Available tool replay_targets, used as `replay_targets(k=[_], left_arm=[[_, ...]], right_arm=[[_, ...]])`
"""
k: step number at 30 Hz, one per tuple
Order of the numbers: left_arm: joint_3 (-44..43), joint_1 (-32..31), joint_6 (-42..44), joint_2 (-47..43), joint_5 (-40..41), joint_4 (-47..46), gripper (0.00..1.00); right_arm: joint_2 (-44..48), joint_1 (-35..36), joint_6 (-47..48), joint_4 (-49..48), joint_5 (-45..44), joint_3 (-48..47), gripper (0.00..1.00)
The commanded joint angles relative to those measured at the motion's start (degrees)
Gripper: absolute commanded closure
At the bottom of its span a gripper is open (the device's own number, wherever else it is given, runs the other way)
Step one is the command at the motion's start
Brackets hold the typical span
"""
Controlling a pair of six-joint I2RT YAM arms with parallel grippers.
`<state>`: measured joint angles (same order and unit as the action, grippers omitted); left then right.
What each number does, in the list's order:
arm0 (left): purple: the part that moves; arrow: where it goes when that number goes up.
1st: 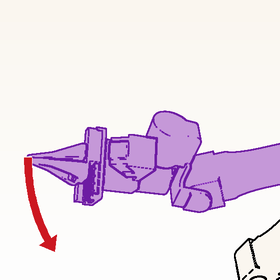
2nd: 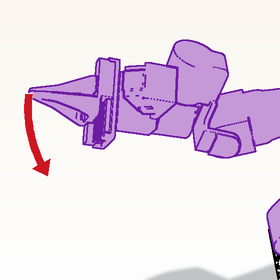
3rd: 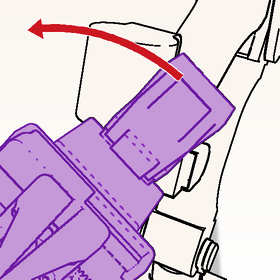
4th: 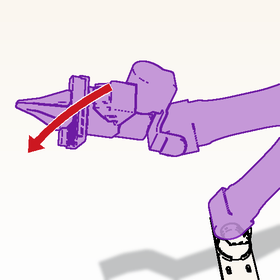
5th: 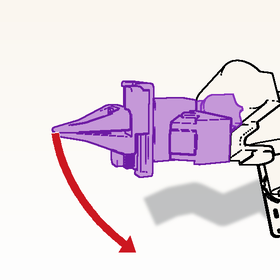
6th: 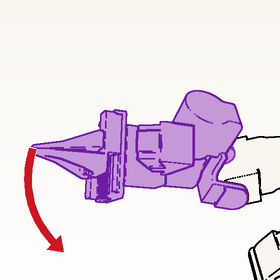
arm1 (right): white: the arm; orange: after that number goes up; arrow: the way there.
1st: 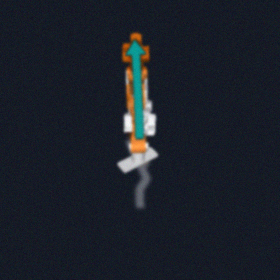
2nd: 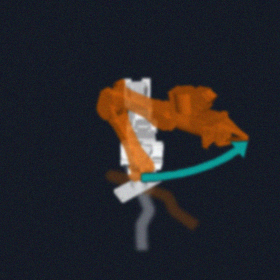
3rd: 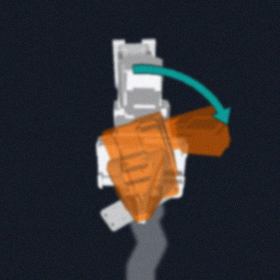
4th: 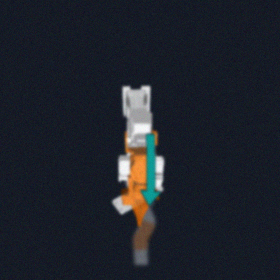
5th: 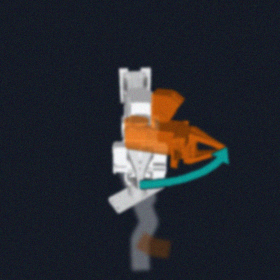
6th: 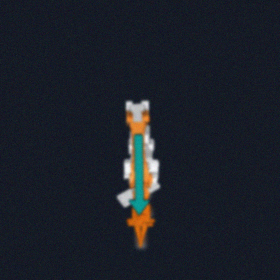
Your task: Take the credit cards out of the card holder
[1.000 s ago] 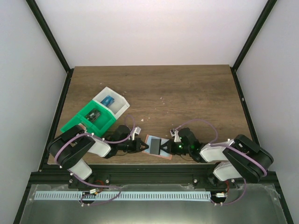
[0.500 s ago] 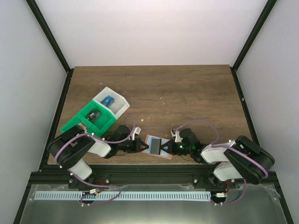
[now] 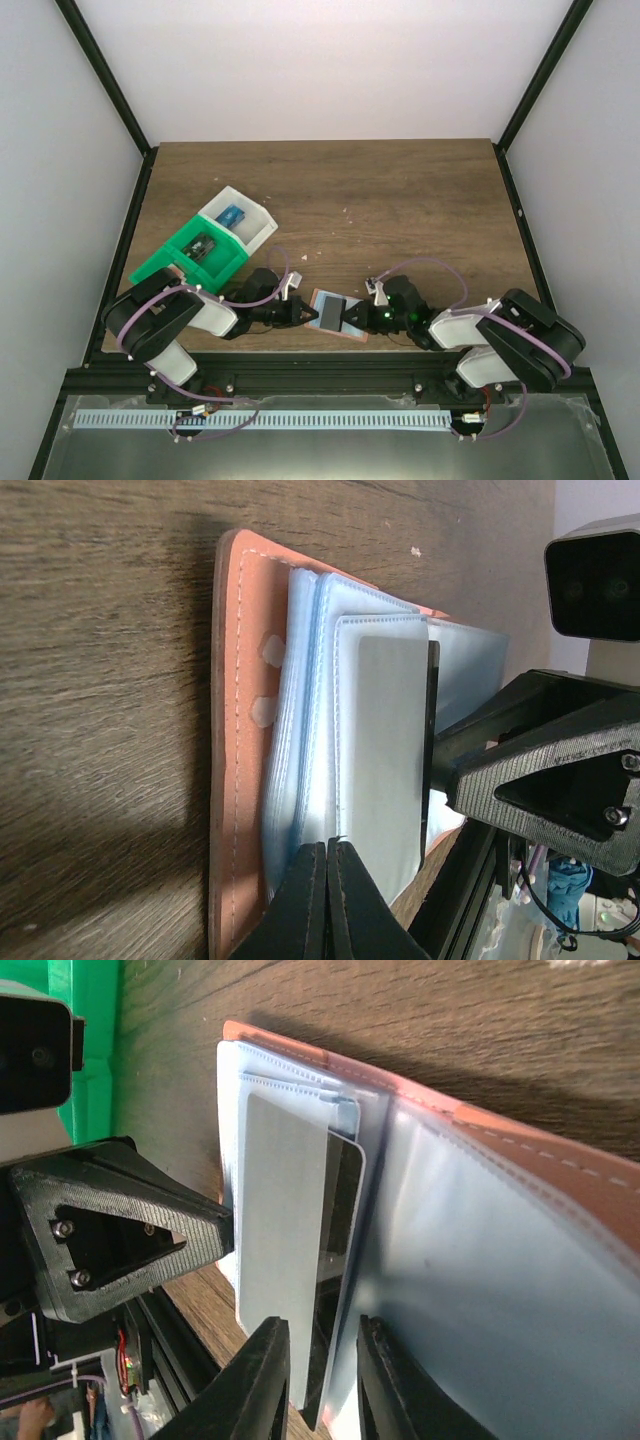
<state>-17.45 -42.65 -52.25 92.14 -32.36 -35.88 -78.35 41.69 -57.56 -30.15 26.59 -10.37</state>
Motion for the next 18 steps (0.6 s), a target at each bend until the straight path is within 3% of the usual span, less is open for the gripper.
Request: replay_targets(k=[1,12,18], left_arm=[[1.2,-0.2,0.7,1.9,3.6,5.6,1.0],[1.3,-0.3,0.5,2.4,3.3,5.1,1.0],[1.3,-0.3,0.4,2.8,3.2,4.4,1.0]], right_arm=[[-1.3,-0.4,-0.1,-0.1,-0.5,-1.5,0.77],[-3.7,-0.3,-0.7,-2.3,-0.4,-1.8,0.81],[-2.3,-0.4,-0.2,-1.2,-0.8,-1.4,0.97]])
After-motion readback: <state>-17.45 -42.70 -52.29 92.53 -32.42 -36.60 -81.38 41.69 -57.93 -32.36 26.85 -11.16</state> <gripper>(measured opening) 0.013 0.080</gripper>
